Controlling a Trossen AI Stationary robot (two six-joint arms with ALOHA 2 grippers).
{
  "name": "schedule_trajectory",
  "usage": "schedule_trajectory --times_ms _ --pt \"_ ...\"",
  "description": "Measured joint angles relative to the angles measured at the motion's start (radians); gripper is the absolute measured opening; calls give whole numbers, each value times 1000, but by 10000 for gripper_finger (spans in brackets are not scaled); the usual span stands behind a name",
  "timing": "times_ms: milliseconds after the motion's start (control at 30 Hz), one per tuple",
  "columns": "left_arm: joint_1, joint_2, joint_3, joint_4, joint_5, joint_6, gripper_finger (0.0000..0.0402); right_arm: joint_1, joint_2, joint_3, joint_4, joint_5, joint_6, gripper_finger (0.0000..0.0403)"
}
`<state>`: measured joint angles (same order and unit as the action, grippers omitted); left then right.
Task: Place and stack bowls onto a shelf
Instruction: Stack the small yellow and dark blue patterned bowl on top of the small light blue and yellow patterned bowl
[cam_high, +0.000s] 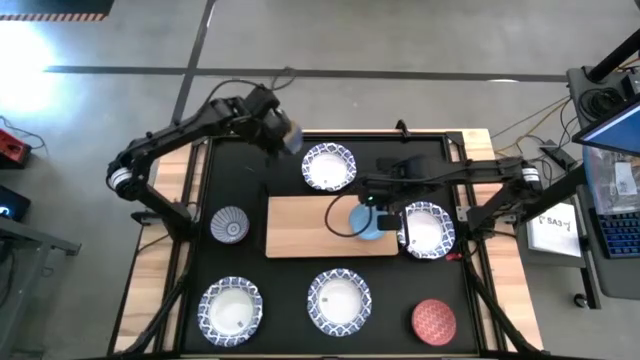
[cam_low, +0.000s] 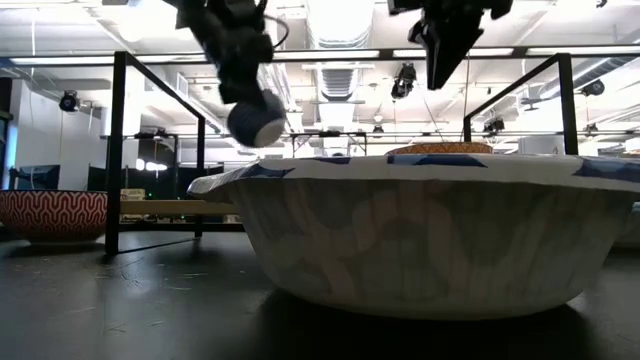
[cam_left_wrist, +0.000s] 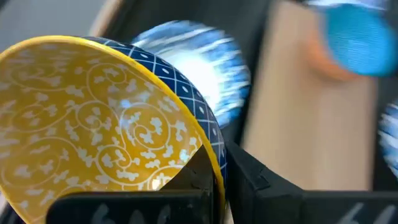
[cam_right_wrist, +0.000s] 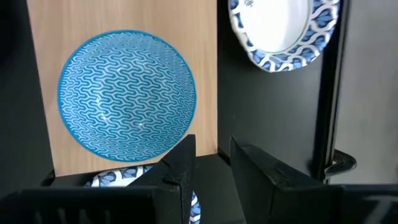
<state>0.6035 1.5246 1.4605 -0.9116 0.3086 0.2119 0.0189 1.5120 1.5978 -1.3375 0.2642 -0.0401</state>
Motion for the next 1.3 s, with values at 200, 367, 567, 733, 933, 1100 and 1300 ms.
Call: schedule_trajectory --times_ms 200,367,567,733,933,1100,1300 --pt "-161 0 -15 22 23 166 2 0 -86 0 33 -1 -24 89" --pt "-311 0 -17 78 25 296 2 0 -133 -4 108 -104 -83 89" --pt "-452 0 -17 86 73 411 2 0 -138 -8 184 -430 -187 89" --pt "-544 0 -17 131 188 470 2 0 -133 -8 241 -564 -269 89" --pt "-614 1 -17 145 194 521 2 0 -128 -8 282 -588 -328 89" --pt "-642 7 -17 186 219 520 2 0 -129 -8 313 -589 -384 89" --pt "-646 52 -17 244 286 561 2 0 -122 -8 359 -629 -448 89"
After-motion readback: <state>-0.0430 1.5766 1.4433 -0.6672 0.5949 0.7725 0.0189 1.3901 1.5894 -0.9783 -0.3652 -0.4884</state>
